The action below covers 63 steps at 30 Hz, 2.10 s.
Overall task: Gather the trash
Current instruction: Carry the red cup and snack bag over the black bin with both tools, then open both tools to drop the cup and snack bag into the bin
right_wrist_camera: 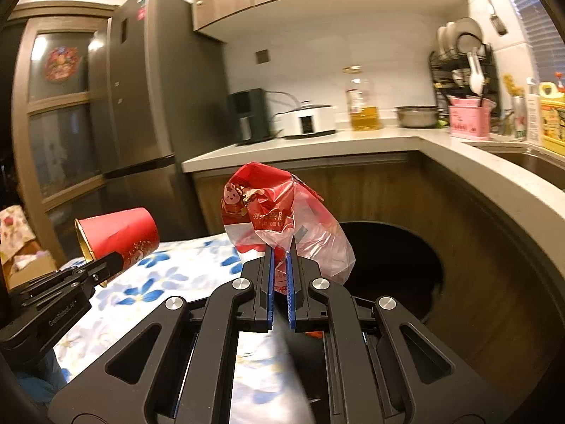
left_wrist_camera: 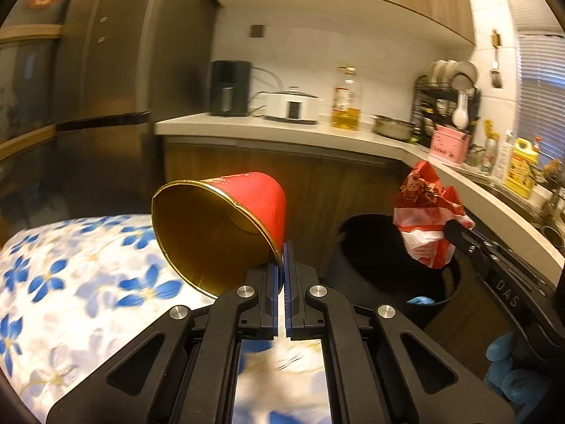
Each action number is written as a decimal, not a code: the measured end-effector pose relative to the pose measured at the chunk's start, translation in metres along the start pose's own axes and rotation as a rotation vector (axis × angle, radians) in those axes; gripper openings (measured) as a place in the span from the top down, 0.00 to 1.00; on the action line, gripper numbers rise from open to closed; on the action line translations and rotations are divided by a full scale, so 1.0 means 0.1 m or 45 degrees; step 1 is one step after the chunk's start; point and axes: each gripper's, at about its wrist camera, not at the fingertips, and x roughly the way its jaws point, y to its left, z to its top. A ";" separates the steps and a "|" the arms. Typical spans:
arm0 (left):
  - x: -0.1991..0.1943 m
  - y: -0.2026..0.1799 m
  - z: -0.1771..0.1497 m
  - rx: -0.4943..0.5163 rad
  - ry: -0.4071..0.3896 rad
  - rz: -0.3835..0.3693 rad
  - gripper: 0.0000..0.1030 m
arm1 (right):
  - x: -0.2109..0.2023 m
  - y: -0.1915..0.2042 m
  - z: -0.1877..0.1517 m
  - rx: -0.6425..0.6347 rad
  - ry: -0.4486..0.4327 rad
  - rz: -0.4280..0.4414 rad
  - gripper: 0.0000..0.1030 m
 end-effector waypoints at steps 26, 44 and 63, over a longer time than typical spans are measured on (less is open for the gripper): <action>0.64 -0.92 0.08 0.172 0.051 -0.306 0.98 | 0.20 -0.80 0.10 0.089 0.009 -0.163 0.94; 0.86 -0.88 0.02 0.149 0.104 -0.345 0.69 | 0.44 -0.82 0.05 0.085 0.078 -0.154 0.87; 0.63 -0.54 -0.01 0.029 0.042 -0.103 0.12 | 0.31 -0.81 -0.06 0.093 0.094 -0.212 0.17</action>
